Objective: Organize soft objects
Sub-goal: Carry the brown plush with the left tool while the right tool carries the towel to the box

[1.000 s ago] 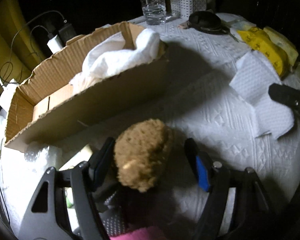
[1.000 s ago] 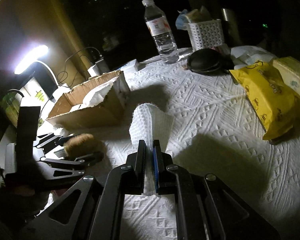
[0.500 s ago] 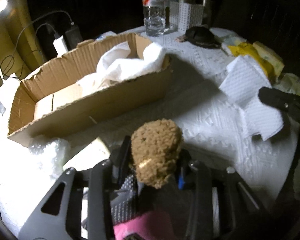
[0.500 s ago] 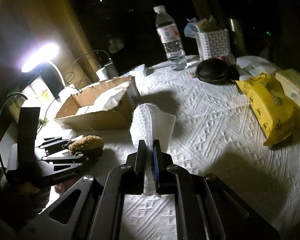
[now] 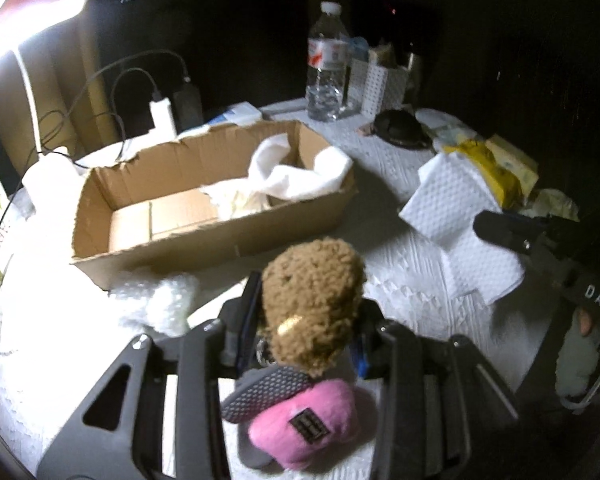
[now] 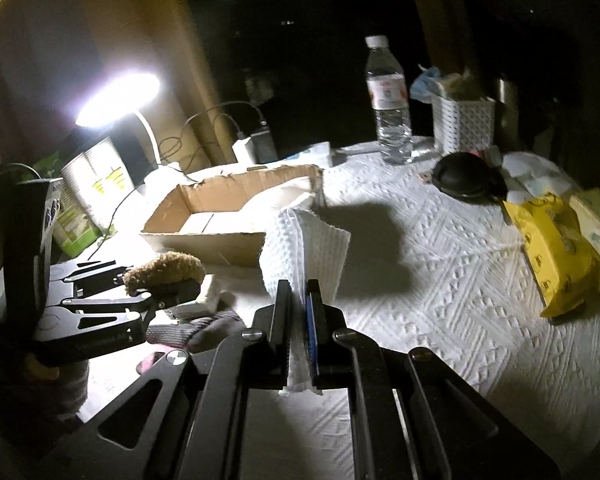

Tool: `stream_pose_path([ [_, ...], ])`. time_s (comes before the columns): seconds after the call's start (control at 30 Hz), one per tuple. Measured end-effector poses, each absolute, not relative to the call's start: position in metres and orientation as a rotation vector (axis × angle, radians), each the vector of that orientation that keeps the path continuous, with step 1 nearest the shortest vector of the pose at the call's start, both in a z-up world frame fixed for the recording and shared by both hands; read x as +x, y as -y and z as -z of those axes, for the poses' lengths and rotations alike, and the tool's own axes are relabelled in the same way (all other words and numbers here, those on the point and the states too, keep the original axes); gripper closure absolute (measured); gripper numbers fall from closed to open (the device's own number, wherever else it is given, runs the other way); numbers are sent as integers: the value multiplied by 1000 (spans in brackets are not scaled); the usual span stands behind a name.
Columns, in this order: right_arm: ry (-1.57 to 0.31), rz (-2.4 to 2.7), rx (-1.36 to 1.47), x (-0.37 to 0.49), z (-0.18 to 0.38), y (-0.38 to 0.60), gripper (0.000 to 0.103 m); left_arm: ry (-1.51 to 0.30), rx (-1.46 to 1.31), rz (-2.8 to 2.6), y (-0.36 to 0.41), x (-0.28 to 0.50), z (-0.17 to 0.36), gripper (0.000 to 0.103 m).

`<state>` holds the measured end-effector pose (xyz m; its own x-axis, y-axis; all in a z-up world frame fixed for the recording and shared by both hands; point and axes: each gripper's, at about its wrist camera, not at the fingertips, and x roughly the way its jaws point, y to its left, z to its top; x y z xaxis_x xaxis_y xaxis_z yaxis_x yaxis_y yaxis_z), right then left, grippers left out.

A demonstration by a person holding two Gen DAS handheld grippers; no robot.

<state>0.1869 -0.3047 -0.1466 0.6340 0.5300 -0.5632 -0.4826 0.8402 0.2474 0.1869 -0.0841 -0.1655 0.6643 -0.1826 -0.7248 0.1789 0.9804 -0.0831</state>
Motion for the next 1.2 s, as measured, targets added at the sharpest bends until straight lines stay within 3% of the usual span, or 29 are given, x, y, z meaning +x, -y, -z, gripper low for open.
stream_pose_path([
  [0.63, -656, -656, -15, 194, 123, 234, 95, -749, -96, 126, 8, 179, 145, 65],
  [1.2, -634, -679, -33, 229, 107, 214, 95, -672, -115, 100, -10, 203, 126, 64],
])
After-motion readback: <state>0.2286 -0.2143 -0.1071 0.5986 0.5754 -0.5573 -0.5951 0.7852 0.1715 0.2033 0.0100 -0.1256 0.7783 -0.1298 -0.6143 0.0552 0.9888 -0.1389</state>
